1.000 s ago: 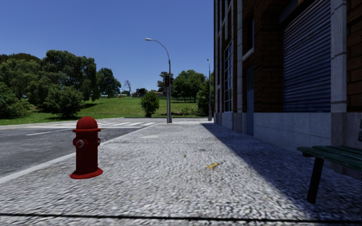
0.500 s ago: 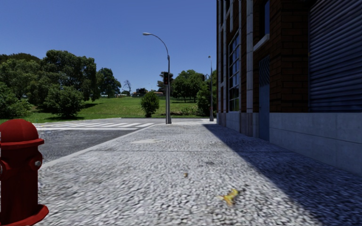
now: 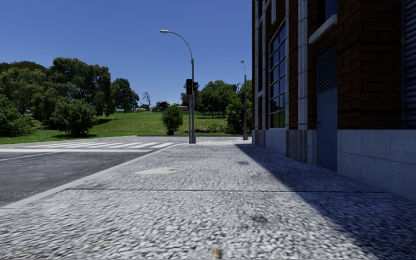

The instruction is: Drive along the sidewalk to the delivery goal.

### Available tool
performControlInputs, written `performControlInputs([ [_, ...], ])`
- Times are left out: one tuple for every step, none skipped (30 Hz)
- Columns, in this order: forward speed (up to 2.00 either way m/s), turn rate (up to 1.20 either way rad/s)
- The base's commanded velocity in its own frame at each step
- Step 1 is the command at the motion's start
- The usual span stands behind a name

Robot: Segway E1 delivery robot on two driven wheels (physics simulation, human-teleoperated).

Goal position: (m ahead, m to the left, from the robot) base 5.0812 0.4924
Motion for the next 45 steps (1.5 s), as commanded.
performControlInputs([
  [2.00,0.00],
  [2.00,0.00],
  [2.00,0.00],
  [2.00,0.00],
  [2.00,0.00],
  [2.00,0.00],
  [2.00,0.00],
  [2.00,0.00],
  [2.00,0.00],
  [2.00,0.00],
  [2.00,0.00],
  [2.00,0.00],
  [2.00,0.00],
  [2.00,0.00],
  [2.00,0.00],
  [2.00,0.00],
  [2.00,0.00],
  [2.00,0.00],
  [2.00,0.00],
  [2.00,0.00],
  [2.00,0.00],
  [2.00,0.00],
  [2.00,0.00],
  [2.00,0.00],
  [2.00,0.14],
  [2.00,0.61],
  [2.00,0.77],
  [2.00,0.77],
  [2.00,0.81],
  [2.00,0.75],
  [2.00,0.20],
  [2.00,0.03],
  [2.00,0.00],
  [2.00,0.00],
  [2.00,0.00],
  [2.00,0.00],
  [2.00,0.00],
  [2.00,0.00],
  [2.00,0.00],
  [2.00,0.00],
  [2.00,0.00],
  [2.00,0.00],
  [2.00,0.00],
  [2.00,0.00],
  [2.00,0.00],
])
